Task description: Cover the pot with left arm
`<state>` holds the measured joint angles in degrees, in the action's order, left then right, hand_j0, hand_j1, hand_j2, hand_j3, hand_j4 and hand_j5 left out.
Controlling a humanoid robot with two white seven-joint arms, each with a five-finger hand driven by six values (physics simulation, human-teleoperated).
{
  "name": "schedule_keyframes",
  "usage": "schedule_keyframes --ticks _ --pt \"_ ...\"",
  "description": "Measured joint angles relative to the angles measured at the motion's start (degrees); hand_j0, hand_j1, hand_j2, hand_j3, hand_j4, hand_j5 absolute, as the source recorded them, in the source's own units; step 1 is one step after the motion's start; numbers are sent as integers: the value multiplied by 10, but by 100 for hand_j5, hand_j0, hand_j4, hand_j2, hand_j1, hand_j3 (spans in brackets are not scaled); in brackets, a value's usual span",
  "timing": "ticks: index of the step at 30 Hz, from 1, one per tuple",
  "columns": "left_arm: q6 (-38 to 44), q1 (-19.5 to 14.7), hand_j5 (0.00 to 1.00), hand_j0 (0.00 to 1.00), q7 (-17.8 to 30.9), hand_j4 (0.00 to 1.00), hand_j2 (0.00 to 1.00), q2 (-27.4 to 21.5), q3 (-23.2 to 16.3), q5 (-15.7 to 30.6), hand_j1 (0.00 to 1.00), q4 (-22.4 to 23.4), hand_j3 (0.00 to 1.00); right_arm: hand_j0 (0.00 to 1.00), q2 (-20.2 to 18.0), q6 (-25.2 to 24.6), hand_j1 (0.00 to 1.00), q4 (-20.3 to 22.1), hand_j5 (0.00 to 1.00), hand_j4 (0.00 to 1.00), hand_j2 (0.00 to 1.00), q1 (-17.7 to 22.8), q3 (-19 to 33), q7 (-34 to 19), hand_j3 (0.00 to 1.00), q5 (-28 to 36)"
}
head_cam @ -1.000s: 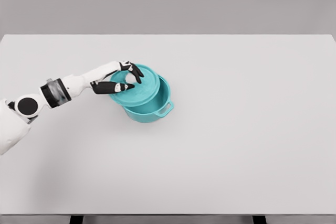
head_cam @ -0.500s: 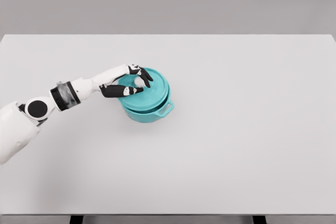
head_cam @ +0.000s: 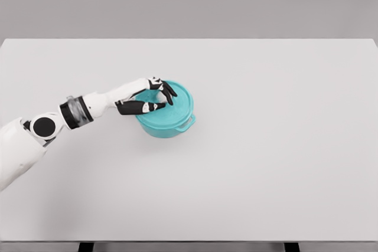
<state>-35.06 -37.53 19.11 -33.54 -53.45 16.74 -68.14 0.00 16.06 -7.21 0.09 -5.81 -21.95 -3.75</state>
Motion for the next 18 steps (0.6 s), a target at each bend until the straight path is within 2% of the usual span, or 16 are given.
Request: schedule_keyframes --ticks 18 --pt "3 -4 44 44 -6 44 44 0 5 15 44 25 44 100 0 0 100 0 100 100 100 0 0 0 100 0"
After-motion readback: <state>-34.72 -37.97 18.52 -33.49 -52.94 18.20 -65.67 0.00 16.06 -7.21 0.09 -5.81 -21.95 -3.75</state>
